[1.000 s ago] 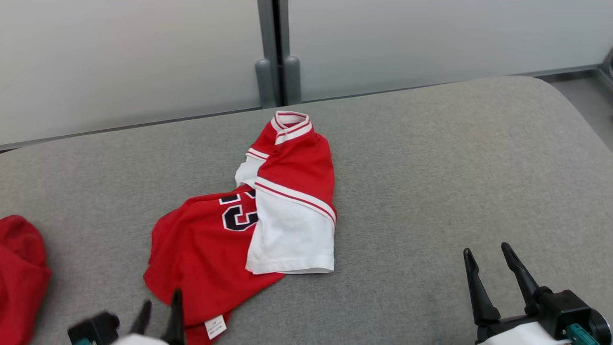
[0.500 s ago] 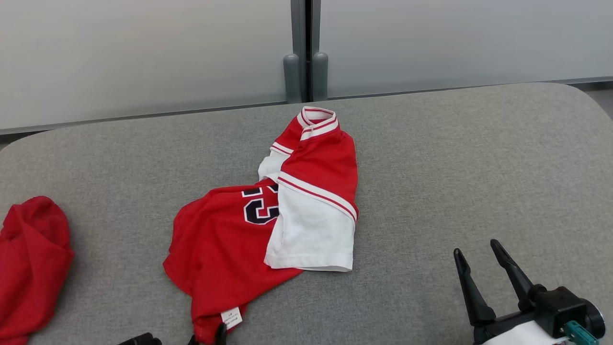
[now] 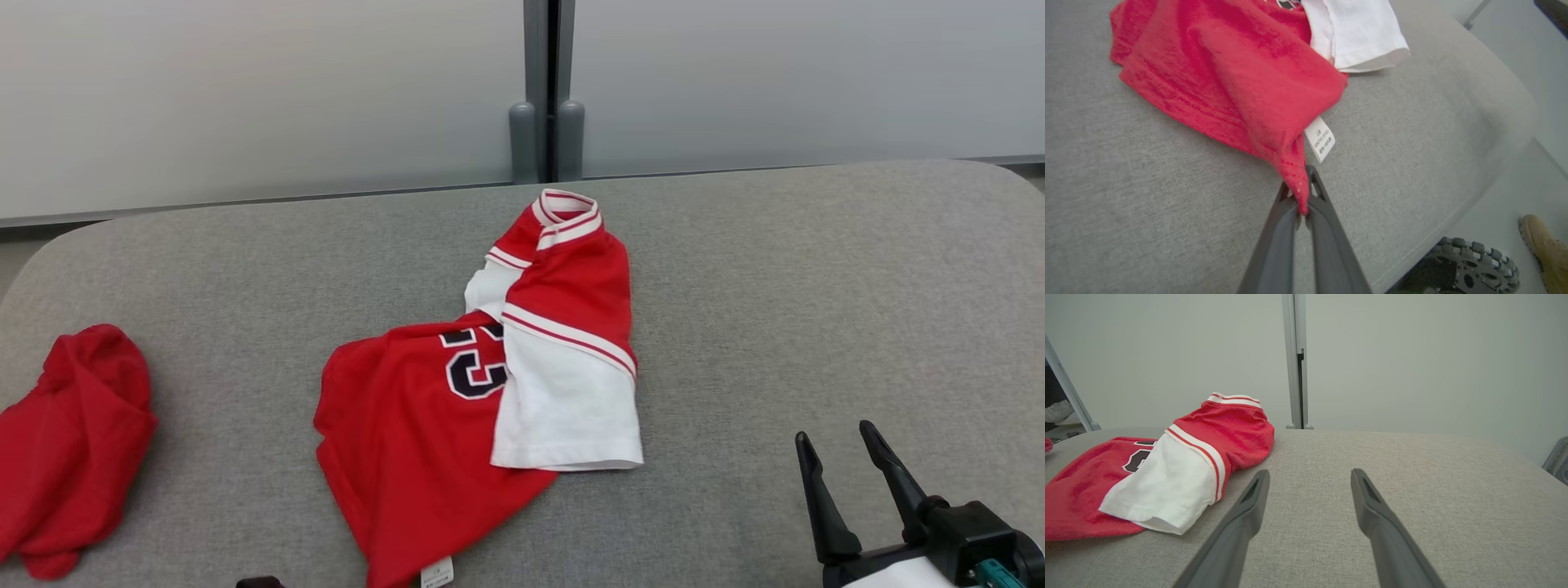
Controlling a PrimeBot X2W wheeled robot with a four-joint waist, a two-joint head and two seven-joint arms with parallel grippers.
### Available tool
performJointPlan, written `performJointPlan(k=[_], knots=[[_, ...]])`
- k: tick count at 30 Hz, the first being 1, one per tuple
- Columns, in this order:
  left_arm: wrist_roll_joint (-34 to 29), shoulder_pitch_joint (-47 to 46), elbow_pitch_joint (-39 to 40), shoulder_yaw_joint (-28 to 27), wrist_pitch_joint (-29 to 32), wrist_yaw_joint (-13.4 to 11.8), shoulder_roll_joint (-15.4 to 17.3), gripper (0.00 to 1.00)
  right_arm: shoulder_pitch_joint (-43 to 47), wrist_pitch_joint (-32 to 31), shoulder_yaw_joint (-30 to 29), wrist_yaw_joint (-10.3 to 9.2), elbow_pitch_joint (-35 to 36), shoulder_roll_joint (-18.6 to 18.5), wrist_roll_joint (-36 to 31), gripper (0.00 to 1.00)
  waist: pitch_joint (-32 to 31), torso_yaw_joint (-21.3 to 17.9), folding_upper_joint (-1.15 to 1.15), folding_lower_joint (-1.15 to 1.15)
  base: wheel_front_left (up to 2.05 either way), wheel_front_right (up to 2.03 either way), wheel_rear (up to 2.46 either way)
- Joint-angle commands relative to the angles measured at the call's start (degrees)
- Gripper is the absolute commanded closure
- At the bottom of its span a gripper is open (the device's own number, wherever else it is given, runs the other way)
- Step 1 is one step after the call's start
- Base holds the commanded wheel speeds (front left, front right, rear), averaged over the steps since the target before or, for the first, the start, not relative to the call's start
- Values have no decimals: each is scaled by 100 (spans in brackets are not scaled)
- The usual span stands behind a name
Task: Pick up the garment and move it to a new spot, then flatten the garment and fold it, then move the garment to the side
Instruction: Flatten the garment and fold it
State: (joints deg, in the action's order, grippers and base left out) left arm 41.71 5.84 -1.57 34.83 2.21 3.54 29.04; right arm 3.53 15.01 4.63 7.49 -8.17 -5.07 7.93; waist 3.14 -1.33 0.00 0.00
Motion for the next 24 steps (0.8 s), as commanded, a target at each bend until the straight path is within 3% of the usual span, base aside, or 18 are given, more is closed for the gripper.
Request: performJointPlan(k=[1,3,6,12,13,14,15,16,21,24], knots=[[-172,40,209,182,226,133,315,100,36,26,-10,1,31,-10,-6,0,-3,131,0,0,0,0,0],[-326,33,339,440,521,245,659,100,7,26,36,1,27,-19,-28,0,0,181,0,0,0,0,0],[-381,-68,346,754,744,352,926,100,-85,26,45,1,6,-16,-19,0,4,217,0,0,0,0,0],[-379,-269,-182,917,538,392,994,100,-107,26,110,1,-31,9,-11,0,-8,201,0,0,0,0,0],[-343,-283,-300,880,481,368,953,94,-91,27,116,1,-36,11,-7,0,-13,195,0,0,0,0,0],[-291,-259,-442,856,457,341,914,60,-73,26,126,1,-40,11,-2,0,-19,184,0,0,0,0,0],[-241,-227,-553,829,427,305,880,8,-55,27,124,1,-49,9,2,0,-26,171,0,0,0,0,0],[-136,-174,-668,792,459,268,845,0,-40,26,126,1,-57,9,0,0,-41,157,0,0,0,0,0],[400,8,-793,544,529,125,720,0,16,26,80,1,-58,0,1,0,-79,135,0,0,0,0,0],[648,142,-700,353,567,-48,816,0,25,27,67,1,-61,-3,-7,0,-103,131,0,0,0,0,0]])
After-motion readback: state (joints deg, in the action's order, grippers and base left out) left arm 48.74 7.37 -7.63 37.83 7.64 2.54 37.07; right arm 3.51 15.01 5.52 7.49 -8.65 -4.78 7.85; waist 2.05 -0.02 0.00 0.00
